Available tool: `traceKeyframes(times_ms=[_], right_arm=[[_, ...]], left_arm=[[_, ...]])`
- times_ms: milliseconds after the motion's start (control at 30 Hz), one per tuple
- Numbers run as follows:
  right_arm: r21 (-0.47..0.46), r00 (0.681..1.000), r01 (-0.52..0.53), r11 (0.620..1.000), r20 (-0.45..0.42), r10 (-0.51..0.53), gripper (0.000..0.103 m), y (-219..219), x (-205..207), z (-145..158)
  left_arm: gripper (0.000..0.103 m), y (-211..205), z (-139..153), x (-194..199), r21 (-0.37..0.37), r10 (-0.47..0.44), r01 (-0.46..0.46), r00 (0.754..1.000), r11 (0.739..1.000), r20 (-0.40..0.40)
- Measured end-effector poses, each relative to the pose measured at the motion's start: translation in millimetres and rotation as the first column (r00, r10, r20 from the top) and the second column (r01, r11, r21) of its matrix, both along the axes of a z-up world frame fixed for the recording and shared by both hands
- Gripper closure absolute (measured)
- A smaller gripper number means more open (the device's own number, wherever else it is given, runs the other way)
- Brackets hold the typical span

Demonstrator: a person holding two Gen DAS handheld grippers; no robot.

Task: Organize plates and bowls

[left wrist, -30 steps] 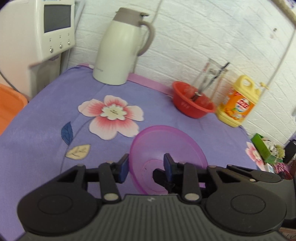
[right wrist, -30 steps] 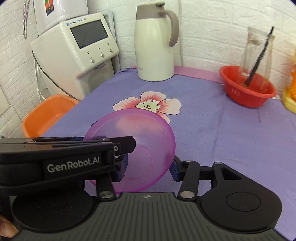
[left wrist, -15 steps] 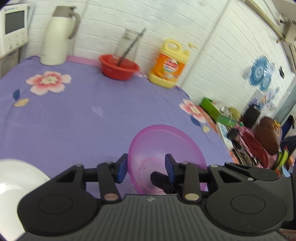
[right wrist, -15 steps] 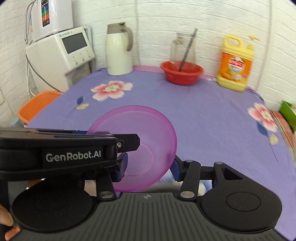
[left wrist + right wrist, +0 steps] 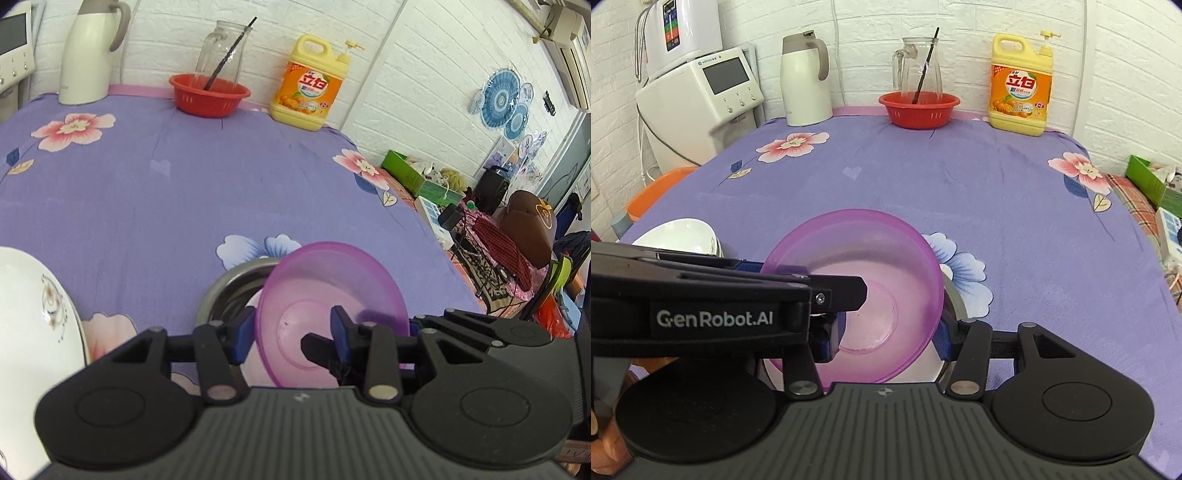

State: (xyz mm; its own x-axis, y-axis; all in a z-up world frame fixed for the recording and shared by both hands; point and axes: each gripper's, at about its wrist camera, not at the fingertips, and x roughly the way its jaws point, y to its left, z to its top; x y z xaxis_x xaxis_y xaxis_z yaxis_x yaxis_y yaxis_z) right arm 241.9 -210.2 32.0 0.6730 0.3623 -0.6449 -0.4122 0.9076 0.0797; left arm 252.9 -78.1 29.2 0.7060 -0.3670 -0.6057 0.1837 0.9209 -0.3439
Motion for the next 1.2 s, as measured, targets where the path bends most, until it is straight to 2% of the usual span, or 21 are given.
traceKeyframes(times_ms=[167,233,333,400,500,633,933,1200], right_arm=[[0.058,1.0,-0.01,0.998,0.0,0.01,0.018,-8.3,-4.2,-2.1],[0.09,1.0,-0.001,0.996,0.009,0.0,0.017,-14.0,-6.0,-0.2],[0.143,0.999,0.026,0.989,0.022,-0.029,0.01,-23.4,-6.3,4.7],[0.153,0.998,0.044,0.987,0.04,-0.051,0.003,-28.1,-4.8,8.4],[0.193,0.994,0.079,0.978,0.065,-0.093,0.0,-38.4,-5.0,13.1],[0.215,0.986,0.116,0.97,0.09,-0.138,0.0,-44.5,-14.2,9.9],[0.223,0.967,0.226,0.948,0.07,-0.247,0.0,-46.6,-40.1,-17.8],[0.189,0.973,0.214,0.958,0.039,-0.225,0.0,-37.2,-22.7,-28.4]], left_arm=[[0.065,4.1,-0.1,-2.3,-0.009,-0.003,0.003,1.0,1.0,0.023],[0.053,7.9,4.3,-4.9,-0.013,0.005,-0.005,0.998,1.0,0.056],[0.05,13.3,15.0,-8.6,0.001,0.035,-0.035,0.993,0.999,0.117],[0.049,19.3,22.3,-10.5,-0.016,0.054,-0.052,0.989,0.999,0.141],[0.046,27.3,29.3,-14.8,-0.036,0.084,-0.079,0.981,0.996,0.173],[0.043,28.8,28.1,-22.5,-0.01,0.104,-0.104,0.974,0.995,0.202],[0.039,27.5,1.4,-27.8,0.022,0.133,-0.137,0.979,0.99,0.152],[0.038,24.4,-15.0,-9.7,0.072,0.139,-0.146,0.985,0.987,0.102]])
